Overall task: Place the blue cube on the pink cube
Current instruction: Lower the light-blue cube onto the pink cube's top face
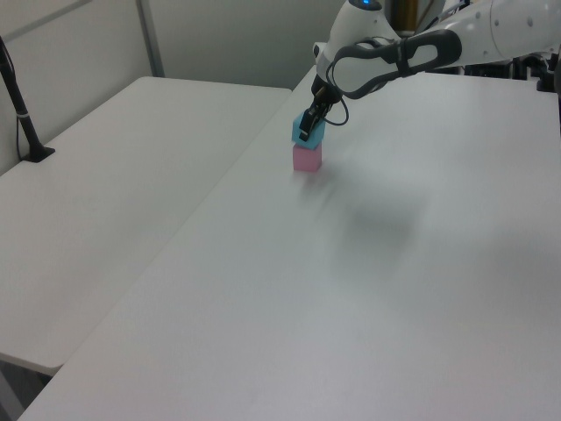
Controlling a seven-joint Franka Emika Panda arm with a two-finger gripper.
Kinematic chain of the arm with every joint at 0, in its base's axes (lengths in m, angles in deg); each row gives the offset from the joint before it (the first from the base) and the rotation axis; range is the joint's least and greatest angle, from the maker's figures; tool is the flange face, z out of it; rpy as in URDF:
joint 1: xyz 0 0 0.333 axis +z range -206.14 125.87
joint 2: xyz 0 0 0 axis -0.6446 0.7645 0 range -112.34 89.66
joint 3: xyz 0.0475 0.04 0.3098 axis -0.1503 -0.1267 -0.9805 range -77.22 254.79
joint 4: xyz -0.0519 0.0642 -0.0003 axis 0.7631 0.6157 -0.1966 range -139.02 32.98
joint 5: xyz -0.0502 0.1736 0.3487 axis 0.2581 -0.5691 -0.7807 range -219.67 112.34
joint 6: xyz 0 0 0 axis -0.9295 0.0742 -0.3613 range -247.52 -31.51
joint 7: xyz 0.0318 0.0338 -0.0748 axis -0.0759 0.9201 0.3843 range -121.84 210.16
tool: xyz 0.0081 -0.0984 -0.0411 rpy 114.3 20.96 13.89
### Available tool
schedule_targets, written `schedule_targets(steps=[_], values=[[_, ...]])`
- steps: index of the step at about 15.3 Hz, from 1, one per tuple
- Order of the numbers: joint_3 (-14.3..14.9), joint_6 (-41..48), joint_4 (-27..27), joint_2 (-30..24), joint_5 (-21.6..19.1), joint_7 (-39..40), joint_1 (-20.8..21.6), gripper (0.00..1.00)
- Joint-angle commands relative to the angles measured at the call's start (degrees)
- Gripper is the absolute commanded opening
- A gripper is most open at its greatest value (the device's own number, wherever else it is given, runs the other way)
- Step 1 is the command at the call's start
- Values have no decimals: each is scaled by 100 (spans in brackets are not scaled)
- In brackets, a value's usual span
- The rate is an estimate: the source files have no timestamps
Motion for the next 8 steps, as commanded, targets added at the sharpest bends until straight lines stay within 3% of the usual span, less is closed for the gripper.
schedule_targets(steps=[1,4,5,8], values=[[-45,86,43,50,302,-193,35,100],[-54,103,51,-29,311,-562,44,100],[-124,121,16,-299,363,-650,35,100],[-449,856,-755,-1616,827,-703,70,100]])
